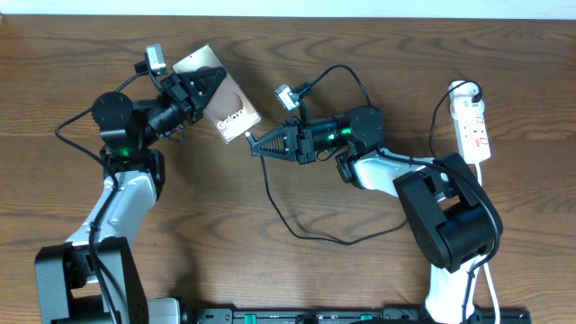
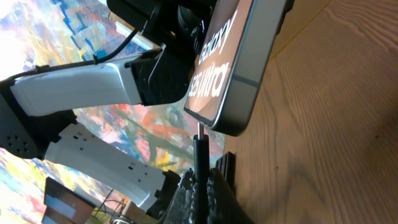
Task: Plug charger to phone and switch on socket
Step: 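Push the connector into the phone's charging port with the right gripper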
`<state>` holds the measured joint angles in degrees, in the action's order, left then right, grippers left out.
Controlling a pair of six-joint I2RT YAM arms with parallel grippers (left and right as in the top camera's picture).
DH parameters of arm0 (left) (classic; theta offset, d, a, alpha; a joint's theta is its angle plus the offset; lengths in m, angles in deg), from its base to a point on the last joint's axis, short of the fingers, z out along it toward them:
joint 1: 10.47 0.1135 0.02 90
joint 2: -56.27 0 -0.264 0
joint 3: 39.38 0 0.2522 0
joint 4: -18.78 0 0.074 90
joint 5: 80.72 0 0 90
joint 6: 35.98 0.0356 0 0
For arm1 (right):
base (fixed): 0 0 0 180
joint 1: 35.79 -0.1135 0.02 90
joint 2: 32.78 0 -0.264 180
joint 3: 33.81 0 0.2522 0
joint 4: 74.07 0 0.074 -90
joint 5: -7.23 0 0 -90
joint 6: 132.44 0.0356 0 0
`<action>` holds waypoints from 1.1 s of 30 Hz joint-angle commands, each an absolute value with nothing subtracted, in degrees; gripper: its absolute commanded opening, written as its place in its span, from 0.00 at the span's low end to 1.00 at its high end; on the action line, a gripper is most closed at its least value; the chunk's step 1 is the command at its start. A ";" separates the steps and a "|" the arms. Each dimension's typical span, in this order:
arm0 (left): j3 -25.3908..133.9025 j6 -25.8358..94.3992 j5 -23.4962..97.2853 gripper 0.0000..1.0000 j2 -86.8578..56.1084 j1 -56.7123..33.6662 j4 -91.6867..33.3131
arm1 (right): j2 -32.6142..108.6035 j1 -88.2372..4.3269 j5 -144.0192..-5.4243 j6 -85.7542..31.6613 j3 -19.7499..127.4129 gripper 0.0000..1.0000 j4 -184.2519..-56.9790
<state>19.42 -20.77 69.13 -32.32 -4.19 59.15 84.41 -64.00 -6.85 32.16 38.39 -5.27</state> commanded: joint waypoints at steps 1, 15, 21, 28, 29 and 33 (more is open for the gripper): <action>20.75 -20.20 70.31 0.07 -31.63 -5.37 60.04 | 84.12 -64.28 -9.31 33.39 38.67 0.01 -4.89; 20.75 -20.20 71.43 0.07 -31.63 -5.41 60.04 | 84.12 -64.26 -9.34 34.94 38.67 0.01 -4.89; 20.75 -19.72 72.28 0.07 -31.63 -5.41 60.07 | 84.12 -64.22 -10.65 36.40 38.67 0.01 -4.89; 20.75 -17.62 74.55 0.07 -31.63 -5.41 60.07 | 84.12 -64.11 -11.17 38.55 38.67 0.01 -4.89; 20.75 -17.60 75.01 0.07 -31.63 -5.41 60.04 | 84.12 -63.95 -11.33 38.81 38.67 0.01 -4.89; 20.75 -17.60 75.82 0.07 -31.63 -5.41 60.07 | 84.12 -63.60 -11.52 39.97 38.67 0.01 -4.89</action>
